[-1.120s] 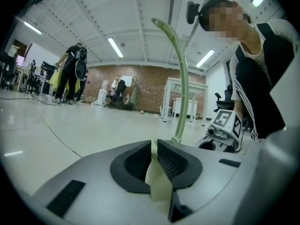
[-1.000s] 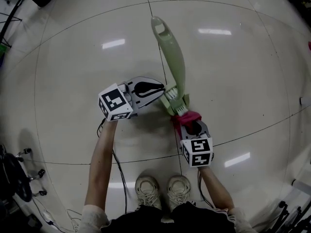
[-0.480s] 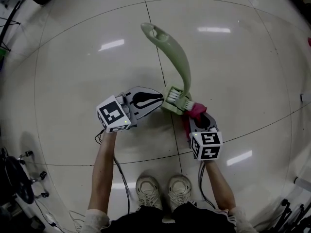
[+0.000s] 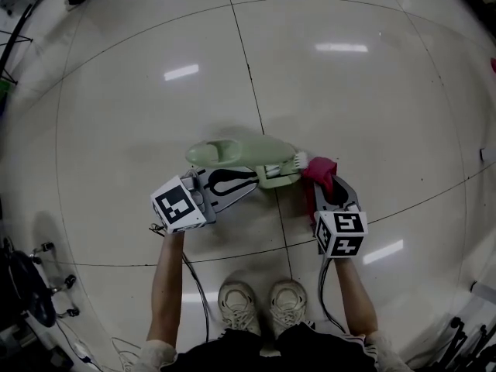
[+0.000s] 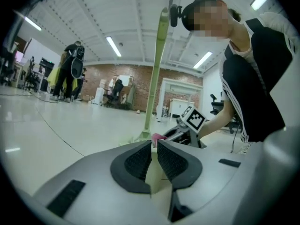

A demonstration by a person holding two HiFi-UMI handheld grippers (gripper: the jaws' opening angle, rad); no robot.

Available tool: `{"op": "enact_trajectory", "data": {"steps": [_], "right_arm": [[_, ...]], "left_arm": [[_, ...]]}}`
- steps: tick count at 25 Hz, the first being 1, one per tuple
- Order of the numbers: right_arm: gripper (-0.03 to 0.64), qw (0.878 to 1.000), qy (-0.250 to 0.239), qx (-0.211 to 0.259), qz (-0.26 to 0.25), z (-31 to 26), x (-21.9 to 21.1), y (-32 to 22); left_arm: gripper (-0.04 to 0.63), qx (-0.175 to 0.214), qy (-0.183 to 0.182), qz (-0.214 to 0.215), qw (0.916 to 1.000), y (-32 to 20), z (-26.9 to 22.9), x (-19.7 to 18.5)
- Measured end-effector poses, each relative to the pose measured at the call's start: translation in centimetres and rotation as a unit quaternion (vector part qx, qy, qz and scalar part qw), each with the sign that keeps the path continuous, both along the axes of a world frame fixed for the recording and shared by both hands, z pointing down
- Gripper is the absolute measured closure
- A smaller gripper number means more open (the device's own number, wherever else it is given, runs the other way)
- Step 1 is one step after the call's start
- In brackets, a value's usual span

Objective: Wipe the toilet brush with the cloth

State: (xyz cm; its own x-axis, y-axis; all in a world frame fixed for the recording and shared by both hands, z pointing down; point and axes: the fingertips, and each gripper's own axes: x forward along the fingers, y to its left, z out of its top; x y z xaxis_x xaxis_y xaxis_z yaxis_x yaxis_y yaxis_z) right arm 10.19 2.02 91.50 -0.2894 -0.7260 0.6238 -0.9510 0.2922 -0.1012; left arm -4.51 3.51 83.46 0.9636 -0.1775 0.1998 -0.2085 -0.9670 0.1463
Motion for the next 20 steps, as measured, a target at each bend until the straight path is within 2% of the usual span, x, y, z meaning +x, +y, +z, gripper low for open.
{"op": "enact_trajectory", "data": {"steps": [4,6,10,13,20], "right_arm": [[0.522,1.000,-0.005,-0.019,-0.014,0.6,-0.8,2.0],[0.522,0.999,-0.005,-0.034,-0.033,1.5,-2.2,2.2],[0.522,0.997,-0.002,-0.035,-0.073,1.2,-5.1,2.7],[0.522,0.995,-0.015,-0.034,-0.089,0.3,-6.4,3.3],[0.520,0.990,-0.048,-0.030,-0.127,-1.3,-10.3,4.6]], "left_arm": [[0.554,0.032,0.006,-0.074,0.9968,-2.8,-1.1,-2.6],[0.554,0.052,-0.001,-0.089,0.9946,-4.2,-1.5,-2.6],[0.554,0.079,-0.018,-0.070,0.9943,-5.2,-2.1,0.3],[0.554,0.082,-0.049,-0.042,0.9946,-4.8,-1.1,2.5],[0.554,0.085,-0.050,-0.044,0.9941,-4.1,-0.1,3.5]]}}
